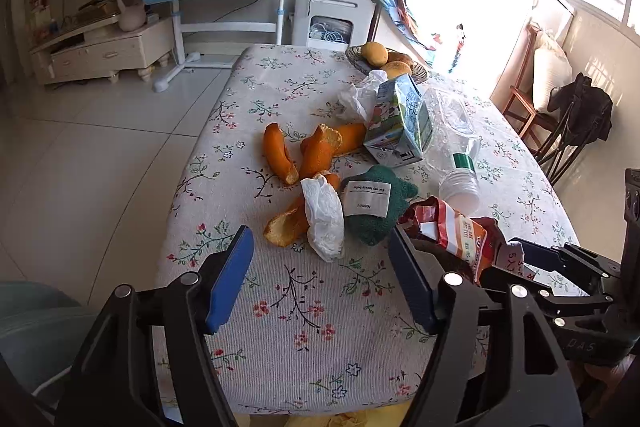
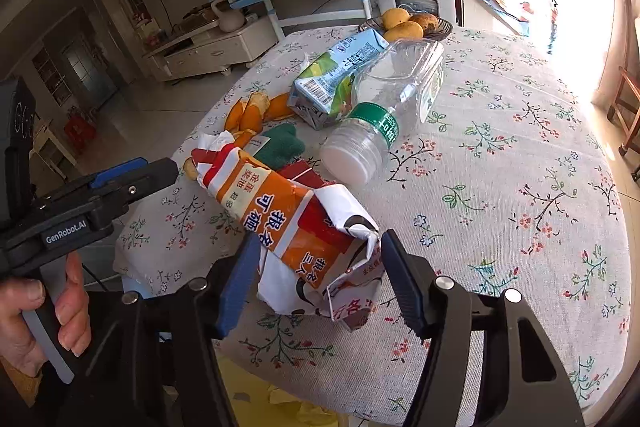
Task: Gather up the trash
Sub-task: 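Grasp the orange snack bag with the right tool while the left tool grasps a small tissue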
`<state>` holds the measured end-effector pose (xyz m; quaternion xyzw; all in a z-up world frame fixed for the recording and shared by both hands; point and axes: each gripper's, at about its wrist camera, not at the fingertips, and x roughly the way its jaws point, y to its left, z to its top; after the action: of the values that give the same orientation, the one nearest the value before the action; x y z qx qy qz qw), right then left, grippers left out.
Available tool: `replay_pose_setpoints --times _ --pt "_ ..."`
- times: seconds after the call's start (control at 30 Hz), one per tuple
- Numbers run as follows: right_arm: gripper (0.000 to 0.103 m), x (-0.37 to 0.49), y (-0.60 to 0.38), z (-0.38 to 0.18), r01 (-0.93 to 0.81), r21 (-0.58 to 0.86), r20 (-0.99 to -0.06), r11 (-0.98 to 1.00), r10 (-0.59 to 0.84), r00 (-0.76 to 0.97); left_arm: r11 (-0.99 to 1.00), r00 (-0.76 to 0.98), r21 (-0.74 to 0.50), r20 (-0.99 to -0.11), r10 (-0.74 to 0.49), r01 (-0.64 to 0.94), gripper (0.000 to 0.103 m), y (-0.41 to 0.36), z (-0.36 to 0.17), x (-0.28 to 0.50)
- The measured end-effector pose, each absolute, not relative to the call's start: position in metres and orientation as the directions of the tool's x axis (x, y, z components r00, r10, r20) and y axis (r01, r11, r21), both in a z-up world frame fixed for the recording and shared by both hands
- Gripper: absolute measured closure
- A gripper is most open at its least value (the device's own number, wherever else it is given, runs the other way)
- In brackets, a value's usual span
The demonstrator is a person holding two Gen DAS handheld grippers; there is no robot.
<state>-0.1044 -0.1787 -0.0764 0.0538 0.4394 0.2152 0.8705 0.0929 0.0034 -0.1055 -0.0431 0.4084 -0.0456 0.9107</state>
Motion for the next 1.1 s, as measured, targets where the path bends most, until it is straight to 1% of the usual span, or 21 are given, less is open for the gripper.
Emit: replay_pose_setpoints --times 0.17,0.23,0.27,0.3,0.33,0.4,0.43,0.47,0.5,0.53,0.6,0.67,0.7,0.73,0.83,1.1 --pt "0.044 -0.104 -0.182 -0.077 -0.311 0.292 -0.742 0.904 0.419 0.523 0.997 0.653 -0.075 -0.753 -0.076 0.030 0.038 -0.002 -0.116 0.111" --pt "0.044 -0.103 -0.185 -0.079 -0.290 0.298 -0.743 0.909 0.412 0.527 0.998 0.653 -0.064 -0.755 -0.065 0.026 0.040 -0.001 -0.120 0.116" --pt "0.044 -0.102 -0.186 -0.080 -0.279 0.299 -0.746 0.913 0.406 0.527 0.998 0.651 -0.060 -0.756 -0.064 0.027 0.043 -0.001 -0.122 0.118" --pt "0.044 -0.101 -0.187 -0.082 -0.270 0.301 -0.751 0.914 0.402 0.524 0.998 0.649 -0.055 -0.759 -0.062 0.031 0.049 -0.002 -0.123 0.120" --pt "0.044 -0.100 -0.187 -0.084 -0.267 0.307 -0.755 0.914 0.404 0.516 0.998 0.648 -0.046 -0.760 -0.056 0.031 0.052 -0.003 -0.125 0.121" --pt "0.045 -0.101 -0.185 -0.086 -0.276 0.311 -0.758 0.909 0.413 0.505 0.999 0.643 -0.040 -0.764 -0.053 0.035 0.066 -0.004 -0.127 0.123" --pt "0.053 -0.102 -0.182 -0.086 -0.287 0.308 -0.759 0.907 0.416 0.501 0.998 0.640 -0.044 -0.766 -0.058 0.037 0.069 -0.003 -0.128 0.124" --pt "0.058 -0.102 -0.180 -0.086 -0.299 0.309 -0.758 0.903 0.424 0.496 0.998 0.641 -0.047 -0.765 -0.061 0.039 0.072 -0.003 -0.128 0.125" --pt "0.069 -0.103 -0.178 -0.086 -0.304 0.306 -0.759 0.902 0.424 0.493 0.998 0.643 -0.047 -0.763 -0.064 0.044 0.077 -0.003 -0.128 0.124" --pt "0.072 -0.103 -0.177 -0.086 -0.311 0.304 -0.760 0.900 0.427 0.491 0.998 0.645 -0.042 -0.761 -0.066 0.053 0.080 -0.005 -0.128 0.124" --pt "0.076 -0.105 -0.177 -0.085 -0.319 0.304 -0.755 0.898 0.431 0.494 0.997 0.654 -0.028 -0.754 -0.064 0.065 0.088 -0.007 -0.126 0.122" --pt "0.079 -0.106 -0.178 -0.082 -0.326 0.304 -0.747 0.895 0.436 0.502 0.997 0.660 -0.037 -0.748 -0.074 0.069 0.095 -0.006 -0.122 0.120" --pt "0.081 -0.107 -0.179 -0.080 -0.328 0.304 -0.742 0.894 0.438 0.507 0.997 0.664 -0.042 -0.744 -0.075 0.066 0.100 -0.005 -0.120 0.118" --pt "0.085 -0.108 -0.179 -0.079 -0.329 0.306 -0.737 0.893 0.441 0.512 0.997 0.668 -0.052 -0.739 -0.082 0.064 0.100 -0.003 -0.117 0.115" --pt "0.088 -0.110 -0.182 -0.073 -0.328 0.315 -0.722 0.891 0.449 0.526 0.994 0.685 -0.089 -0.720 -0.109 0.065 0.100 0.003 -0.108 0.104" --pt "0.092 -0.123 -0.189 -0.058 -0.319 0.324 -0.683 0.891 0.453 0.573 0.979 0.731 -0.179 -0.655 -0.191 0.096 0.101 0.016 -0.085 0.068"
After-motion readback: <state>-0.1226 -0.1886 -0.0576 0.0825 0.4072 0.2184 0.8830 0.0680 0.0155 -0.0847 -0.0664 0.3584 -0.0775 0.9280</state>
